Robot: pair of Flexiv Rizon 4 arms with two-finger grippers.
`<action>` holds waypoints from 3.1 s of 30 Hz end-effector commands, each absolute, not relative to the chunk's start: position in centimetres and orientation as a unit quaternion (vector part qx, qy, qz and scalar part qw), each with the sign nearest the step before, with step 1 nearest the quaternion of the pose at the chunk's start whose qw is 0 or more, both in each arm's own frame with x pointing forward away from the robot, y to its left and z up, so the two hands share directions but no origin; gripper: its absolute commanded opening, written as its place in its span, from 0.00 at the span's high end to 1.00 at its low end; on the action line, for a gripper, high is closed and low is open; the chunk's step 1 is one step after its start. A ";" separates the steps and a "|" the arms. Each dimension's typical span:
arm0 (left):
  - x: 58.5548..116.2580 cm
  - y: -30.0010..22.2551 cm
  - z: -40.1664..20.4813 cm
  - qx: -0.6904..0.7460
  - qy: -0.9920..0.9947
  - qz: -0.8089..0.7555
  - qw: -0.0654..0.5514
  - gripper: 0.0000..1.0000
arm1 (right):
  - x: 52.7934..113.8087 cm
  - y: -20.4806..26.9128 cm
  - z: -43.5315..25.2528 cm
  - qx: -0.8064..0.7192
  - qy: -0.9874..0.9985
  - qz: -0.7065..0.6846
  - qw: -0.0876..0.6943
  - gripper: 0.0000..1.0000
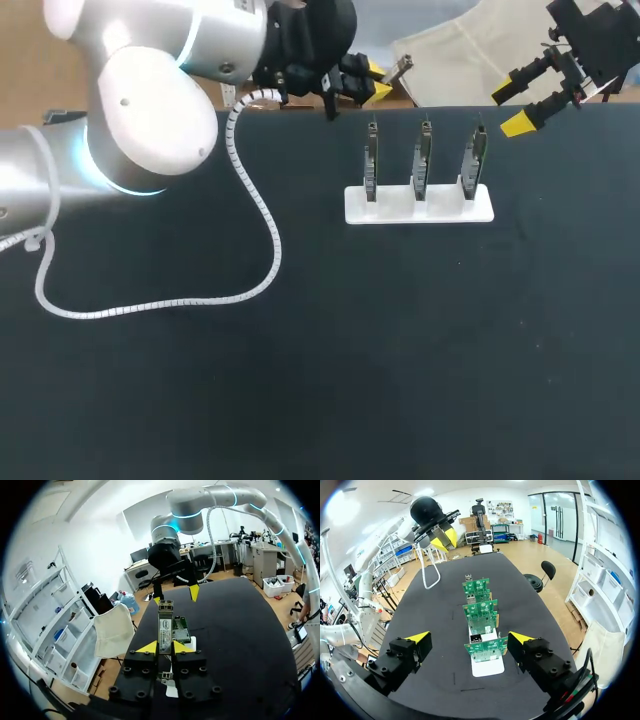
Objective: Pick up the optical module with the left hand, and insert it into the network port with the right hand.
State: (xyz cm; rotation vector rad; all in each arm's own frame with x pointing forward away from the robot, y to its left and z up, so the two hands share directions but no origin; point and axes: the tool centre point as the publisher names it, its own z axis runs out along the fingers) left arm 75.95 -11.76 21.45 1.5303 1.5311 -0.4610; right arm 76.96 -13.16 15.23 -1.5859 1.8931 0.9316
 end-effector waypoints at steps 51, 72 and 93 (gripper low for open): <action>77.6 -23.8 20.3 0.577 0.526 -0.369 0.505 1.00 | 76.7 -13.1 15.2 -0.581 0.696 0.340 0.251 0.00; 78.3 -26.2 19.8 0.590 0.506 -0.422 0.467 1.00 | 76.7 -13.1 15.2 -0.581 0.696 0.340 0.251 0.00; 77.4 -26.0 18.7 0.565 0.517 -0.443 0.466 1.00 | 76.7 -13.1 15.2 -0.581 0.696 0.340 0.251 0.00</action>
